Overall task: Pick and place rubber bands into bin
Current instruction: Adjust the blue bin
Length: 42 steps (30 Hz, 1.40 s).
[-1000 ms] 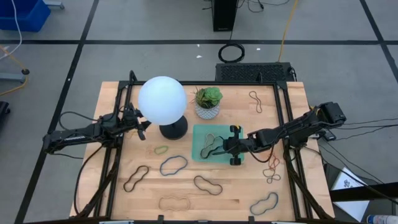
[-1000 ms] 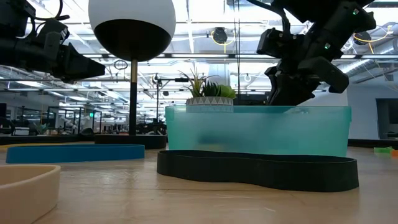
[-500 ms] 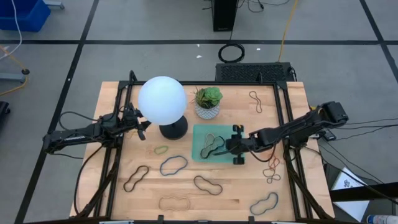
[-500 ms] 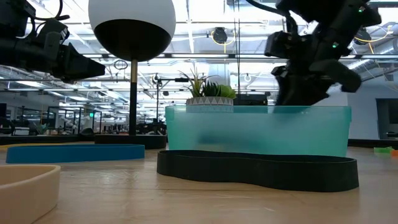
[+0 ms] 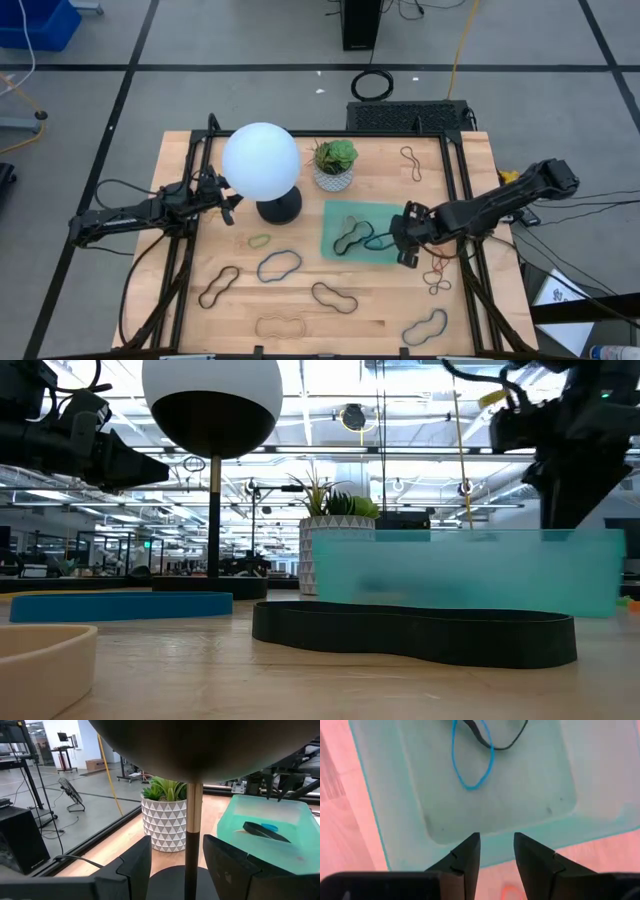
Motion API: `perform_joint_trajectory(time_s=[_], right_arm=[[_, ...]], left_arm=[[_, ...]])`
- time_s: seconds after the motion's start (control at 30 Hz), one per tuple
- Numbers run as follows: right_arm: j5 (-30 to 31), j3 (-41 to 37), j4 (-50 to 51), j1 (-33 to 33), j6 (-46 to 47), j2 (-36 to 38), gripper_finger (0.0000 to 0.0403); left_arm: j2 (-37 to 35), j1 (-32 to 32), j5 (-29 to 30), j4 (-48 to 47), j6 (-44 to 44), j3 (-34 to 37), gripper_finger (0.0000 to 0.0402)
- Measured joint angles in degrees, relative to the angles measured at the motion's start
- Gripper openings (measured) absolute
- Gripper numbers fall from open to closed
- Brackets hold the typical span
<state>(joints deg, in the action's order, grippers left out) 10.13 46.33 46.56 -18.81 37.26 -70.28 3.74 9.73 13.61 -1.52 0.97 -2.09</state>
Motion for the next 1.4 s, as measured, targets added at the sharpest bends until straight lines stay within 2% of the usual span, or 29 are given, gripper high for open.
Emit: perform_joint_trajectory(time_s=[0.27,0.57,0.73,0.9,1.17,1.4], right_arm=[[0.0,0.0,-2.4,-3.8,1.2,5.1,0.0116],[-0.1,0.0,6.6,-6.5,10.6,7.5,0.0114],[-7.6,0.0,4.4,-8.2,11.2,6.4,0.0114],[-13.2,-0.1,2.2,-11.3,17.3,4.9,0.0113],[-13.4,-3.0,-12.0,-13.7,16.1,0.3,0.0114],[-10.2,-3.7,-12.5,-13.5,12.4,-4.2,0.0112]], left_arm=[[0.0,0.0,0.0,0.0,0.0,0.0,0.0186],[0.0,0.0,0.0,0.0,0.0,0.0,0.0186],[0.0,0.0,0.0,0.0,0.0,0.0,0.0186],[0.0,0.0,0.0,0.0,0.1,0.0,0.0186],[0.0,0.0,0.0,0.0,0.4,0.0,0.0186],[0.0,0.0,0.0,0.0,0.4,0.0,0.0186]])
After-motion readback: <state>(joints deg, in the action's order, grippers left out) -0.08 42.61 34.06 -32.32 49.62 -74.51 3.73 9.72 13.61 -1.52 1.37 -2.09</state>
